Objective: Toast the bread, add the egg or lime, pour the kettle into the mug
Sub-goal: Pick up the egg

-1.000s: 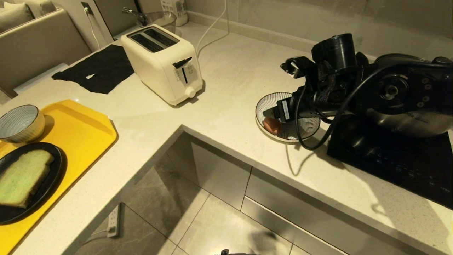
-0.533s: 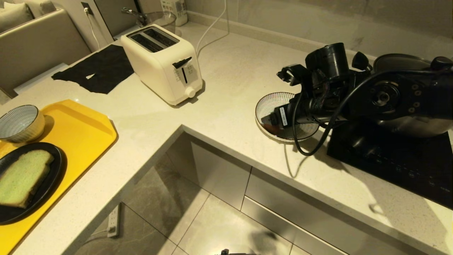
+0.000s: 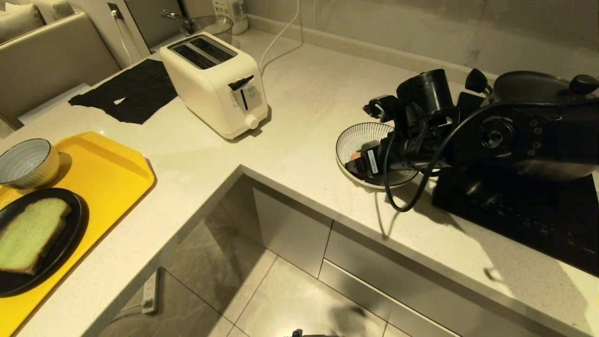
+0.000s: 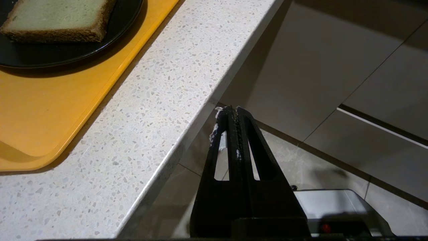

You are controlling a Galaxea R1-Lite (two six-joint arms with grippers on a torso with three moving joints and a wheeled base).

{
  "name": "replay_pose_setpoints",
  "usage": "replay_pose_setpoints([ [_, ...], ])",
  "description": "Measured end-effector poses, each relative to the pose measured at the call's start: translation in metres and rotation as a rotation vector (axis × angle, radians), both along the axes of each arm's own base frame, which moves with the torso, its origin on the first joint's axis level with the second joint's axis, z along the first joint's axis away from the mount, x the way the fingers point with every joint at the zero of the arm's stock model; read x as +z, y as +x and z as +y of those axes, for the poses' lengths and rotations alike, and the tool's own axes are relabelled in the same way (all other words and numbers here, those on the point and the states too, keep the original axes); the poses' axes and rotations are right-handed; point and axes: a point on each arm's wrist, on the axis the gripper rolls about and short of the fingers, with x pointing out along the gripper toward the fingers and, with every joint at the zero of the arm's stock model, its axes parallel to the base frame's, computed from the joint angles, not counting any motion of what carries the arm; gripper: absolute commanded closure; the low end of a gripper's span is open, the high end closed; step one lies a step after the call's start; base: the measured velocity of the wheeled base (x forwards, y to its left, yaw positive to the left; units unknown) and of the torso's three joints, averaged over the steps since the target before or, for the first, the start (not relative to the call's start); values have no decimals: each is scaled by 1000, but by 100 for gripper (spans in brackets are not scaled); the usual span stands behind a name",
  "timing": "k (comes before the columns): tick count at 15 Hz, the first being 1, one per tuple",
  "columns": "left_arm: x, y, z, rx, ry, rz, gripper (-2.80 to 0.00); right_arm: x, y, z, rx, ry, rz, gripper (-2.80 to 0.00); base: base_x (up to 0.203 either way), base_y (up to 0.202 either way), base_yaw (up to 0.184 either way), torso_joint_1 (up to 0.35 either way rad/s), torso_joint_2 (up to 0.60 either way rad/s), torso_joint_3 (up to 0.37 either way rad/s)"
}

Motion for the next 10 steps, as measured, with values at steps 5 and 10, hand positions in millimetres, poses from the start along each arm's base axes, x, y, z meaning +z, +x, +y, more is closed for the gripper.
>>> replay_pose_setpoints([
  [5, 0, 0, 0, 0, 0, 0, 0, -2, 3, 1, -3, -2, 2, 0, 0, 0, 0, 0, 0, 0],
  [10, 0, 0, 0, 0, 0, 0, 0, -5, 4, 2, -6, -1, 8, 0, 0, 0, 0, 0, 0, 0],
])
